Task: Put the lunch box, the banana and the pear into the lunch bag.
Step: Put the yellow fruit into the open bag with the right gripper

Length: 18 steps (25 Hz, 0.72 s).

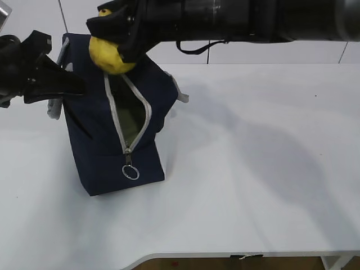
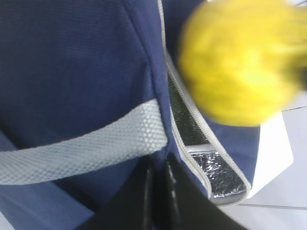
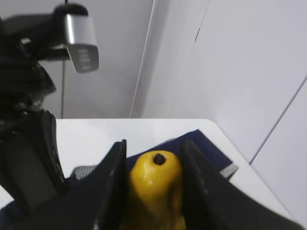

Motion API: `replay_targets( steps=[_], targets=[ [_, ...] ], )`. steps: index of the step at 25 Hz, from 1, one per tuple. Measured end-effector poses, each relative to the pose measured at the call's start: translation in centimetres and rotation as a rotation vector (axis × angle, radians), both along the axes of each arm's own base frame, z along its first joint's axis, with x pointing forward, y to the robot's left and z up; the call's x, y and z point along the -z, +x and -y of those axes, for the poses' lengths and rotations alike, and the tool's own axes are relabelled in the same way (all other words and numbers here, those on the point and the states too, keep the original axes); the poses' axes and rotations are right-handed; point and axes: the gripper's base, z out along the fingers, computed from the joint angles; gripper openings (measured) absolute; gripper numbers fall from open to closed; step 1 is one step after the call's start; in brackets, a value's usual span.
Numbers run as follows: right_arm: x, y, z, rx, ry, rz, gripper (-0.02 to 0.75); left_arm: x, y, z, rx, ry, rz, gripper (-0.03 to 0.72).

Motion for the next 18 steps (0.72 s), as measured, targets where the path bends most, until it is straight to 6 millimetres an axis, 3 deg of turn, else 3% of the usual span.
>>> replay_targets(
  steps=[8, 12, 14, 18],
  targets=[
    [5.1, 2.2, -0.8, 0.084, -0.08, -0.091, 0.261, 0.0, -0.1, 0.0, 0.006, -0.005, -0.003, -0.002],
    [5.7, 2.3, -0.9, 0.092, -0.07, -0.128, 0.271, 0.0, -0.1, 0.1, 0.013, -0.009, -0.007, -0.002],
    [5.6, 2.4, -0.9, 0.096, -0.052, -0.15, 0.312, 0.0, -0.1, 0.1, 0.016, -0.011, -0.009, -0.002],
    [5.5, 2.4, -0.9, 0.102, -0.038, -0.17, 0.474, 0.0, -0.2, 0.1, 0.017, -0.011, -0.009, -0.002]
  ],
)
